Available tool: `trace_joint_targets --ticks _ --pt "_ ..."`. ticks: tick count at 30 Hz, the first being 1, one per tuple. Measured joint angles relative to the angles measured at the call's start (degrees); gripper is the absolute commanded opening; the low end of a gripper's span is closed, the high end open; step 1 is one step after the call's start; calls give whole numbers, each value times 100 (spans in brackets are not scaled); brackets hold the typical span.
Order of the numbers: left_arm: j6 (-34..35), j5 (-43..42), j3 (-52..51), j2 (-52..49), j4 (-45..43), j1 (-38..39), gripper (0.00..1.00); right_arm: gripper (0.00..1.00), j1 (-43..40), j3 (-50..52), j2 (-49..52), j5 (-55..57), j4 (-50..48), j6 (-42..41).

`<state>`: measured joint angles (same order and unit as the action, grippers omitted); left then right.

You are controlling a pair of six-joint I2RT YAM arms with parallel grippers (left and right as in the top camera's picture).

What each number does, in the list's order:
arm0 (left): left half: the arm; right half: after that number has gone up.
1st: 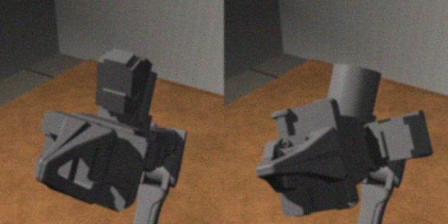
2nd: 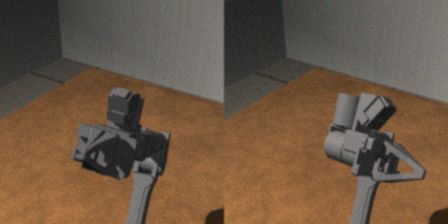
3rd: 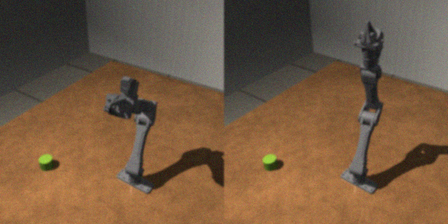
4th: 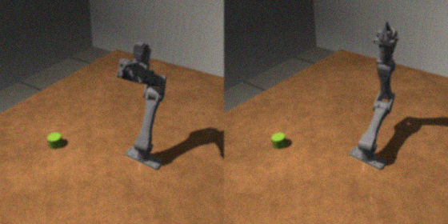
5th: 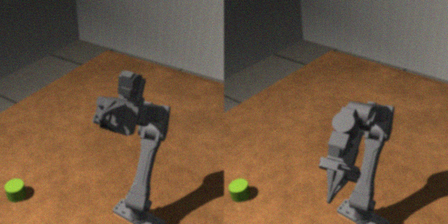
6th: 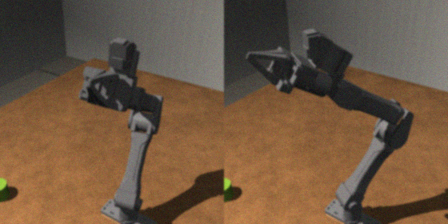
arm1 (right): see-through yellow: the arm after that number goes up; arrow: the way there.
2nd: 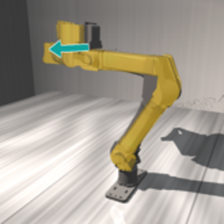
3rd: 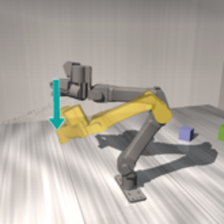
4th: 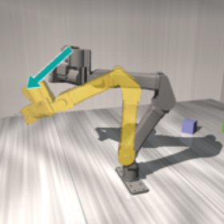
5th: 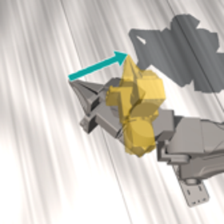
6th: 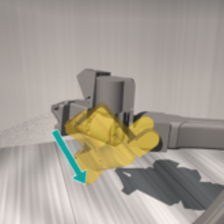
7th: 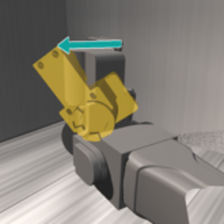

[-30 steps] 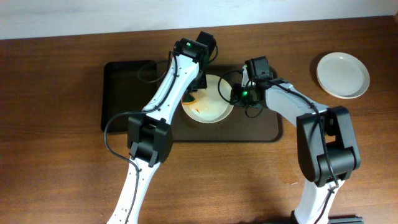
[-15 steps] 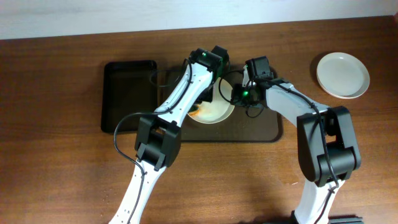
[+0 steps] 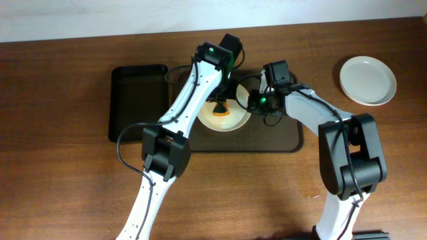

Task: Clean dirty plates on tray and stack at the side
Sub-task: 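Wipe the last plate with the sponge while the right gripper holds it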

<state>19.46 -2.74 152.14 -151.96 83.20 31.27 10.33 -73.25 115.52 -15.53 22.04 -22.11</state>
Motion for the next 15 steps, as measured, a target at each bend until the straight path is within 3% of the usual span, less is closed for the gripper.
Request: trace_joint_targets --ticks 4,7,10,13,15 --pt "-24 -463 15 -170 -103 0 0 4 -2 0 0 4 24 -4" --pt "-26 -238 63 -472 -28 2 0 4 -7 0 0 22 37 -13" --pt "-26 966 76 -472 238 105 0 4 -7 0 0 20 28 -11" --pt "-44 2981 76 -581 446 107 0 4 28 -4 0 -92 -22 -17" --pt "-4 3497 249 -680 568 129 0 4 52 -35 0 -199 -50 -13"
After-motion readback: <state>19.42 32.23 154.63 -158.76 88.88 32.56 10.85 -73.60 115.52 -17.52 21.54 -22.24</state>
